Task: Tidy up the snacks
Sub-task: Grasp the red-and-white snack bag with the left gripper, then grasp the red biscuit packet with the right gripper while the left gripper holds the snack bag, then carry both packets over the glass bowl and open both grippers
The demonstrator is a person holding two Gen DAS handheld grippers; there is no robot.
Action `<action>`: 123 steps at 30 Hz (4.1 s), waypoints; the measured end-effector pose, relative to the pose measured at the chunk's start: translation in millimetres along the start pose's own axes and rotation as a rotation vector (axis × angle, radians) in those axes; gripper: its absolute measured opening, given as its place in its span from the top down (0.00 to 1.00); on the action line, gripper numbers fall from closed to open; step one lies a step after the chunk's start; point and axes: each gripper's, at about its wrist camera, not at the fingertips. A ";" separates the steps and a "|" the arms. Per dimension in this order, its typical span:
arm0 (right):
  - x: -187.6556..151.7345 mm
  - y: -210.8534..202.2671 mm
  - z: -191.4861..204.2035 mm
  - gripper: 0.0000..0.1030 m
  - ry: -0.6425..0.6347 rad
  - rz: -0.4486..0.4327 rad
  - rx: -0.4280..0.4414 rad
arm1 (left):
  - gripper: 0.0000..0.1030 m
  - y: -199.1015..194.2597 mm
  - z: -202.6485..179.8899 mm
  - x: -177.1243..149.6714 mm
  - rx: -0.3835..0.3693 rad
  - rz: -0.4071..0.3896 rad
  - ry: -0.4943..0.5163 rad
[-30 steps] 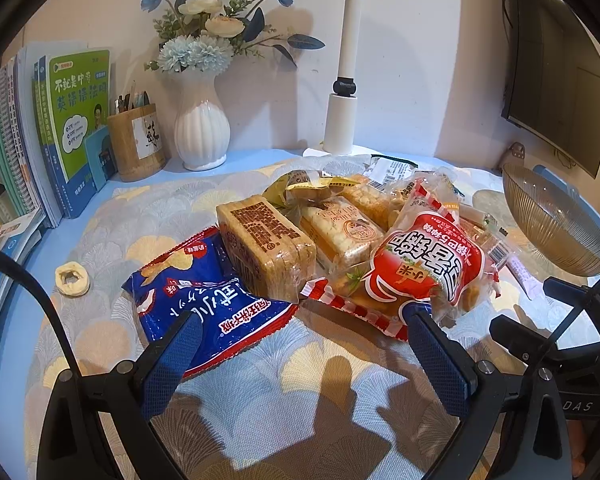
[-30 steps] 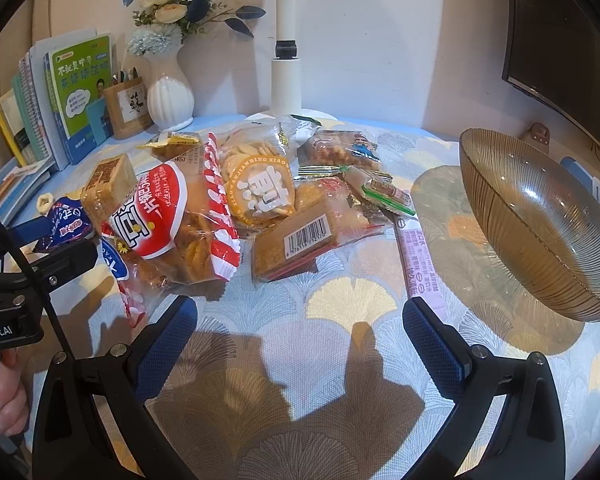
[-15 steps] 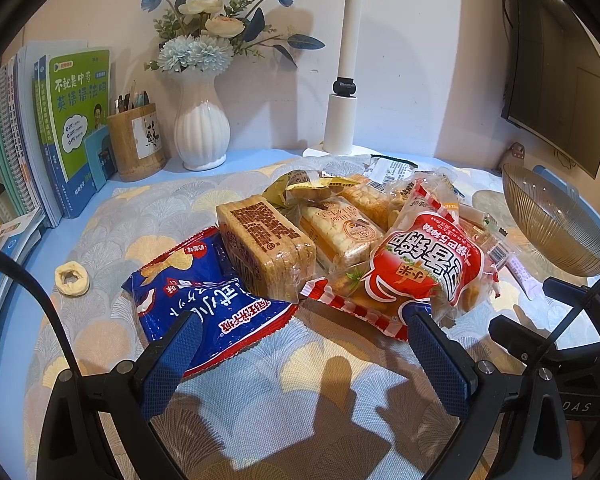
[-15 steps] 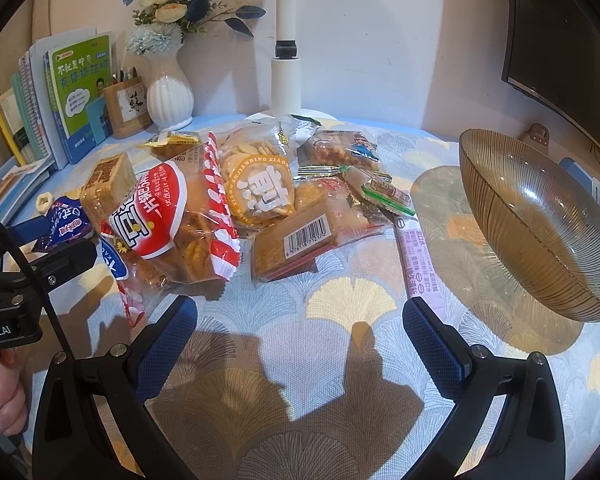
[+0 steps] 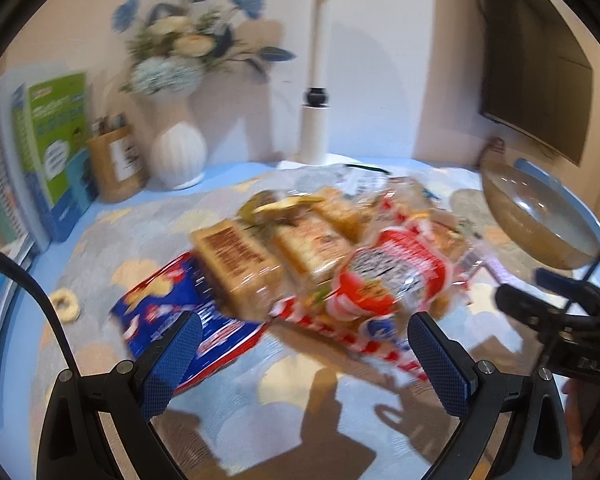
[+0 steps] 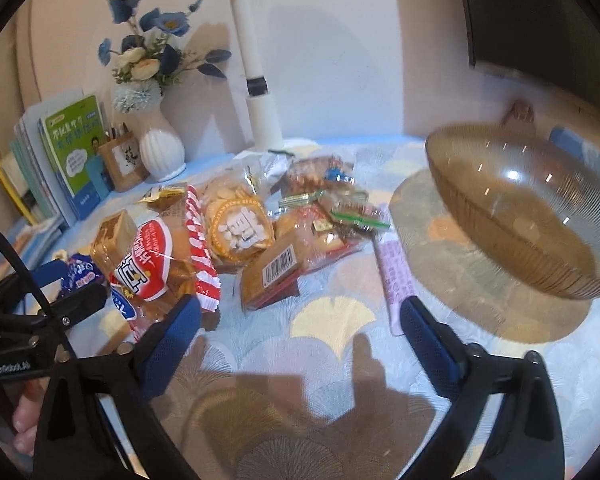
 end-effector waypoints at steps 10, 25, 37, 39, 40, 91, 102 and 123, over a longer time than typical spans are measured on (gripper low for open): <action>15.3 37.3 -23.9 0.38 0.191 0.119 0.198 | 0.02 42.5 -20.7 21.3 -0.143 0.164 0.090; 24.0 29.8 -21.6 0.84 0.218 0.037 0.305 | 0.44 44.5 -12.1 13.5 -0.305 0.171 0.029; 13.5 19.1 -29.8 0.37 0.179 0.186 0.237 | 0.51 32.8 8.0 15.7 -0.346 0.110 -0.068; 8.3 35.8 -33.6 0.37 0.277 0.243 0.310 | 0.51 32.8 11.5 16.0 -0.355 0.108 -0.084; 6.3 45.1 -36.4 0.37 0.347 0.262 0.345 | 0.51 33.9 12.2 16.0 -0.363 0.115 -0.088; -16.0 0.2 -51.2 0.37 0.279 0.288 0.097 | 0.49 41.5 -9.5 7.6 -0.350 0.166 0.006; -15.4 22.4 -16.8 0.59 0.054 0.205 -0.109 | 0.49 39.6 -12.5 6.0 -0.338 0.157 0.026; 24.2 -125.0 -80.7 0.68 0.103 -0.149 -0.039 | 0.53 -34.8 -102.4 59.7 -0.481 0.031 0.105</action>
Point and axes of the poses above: each gripper's, at about its wrist camera, not at the fingertips, and y roughly the way its jaws point, z to its left, x to its top, and after that the axes turned 5 degrees about -y, right-handed
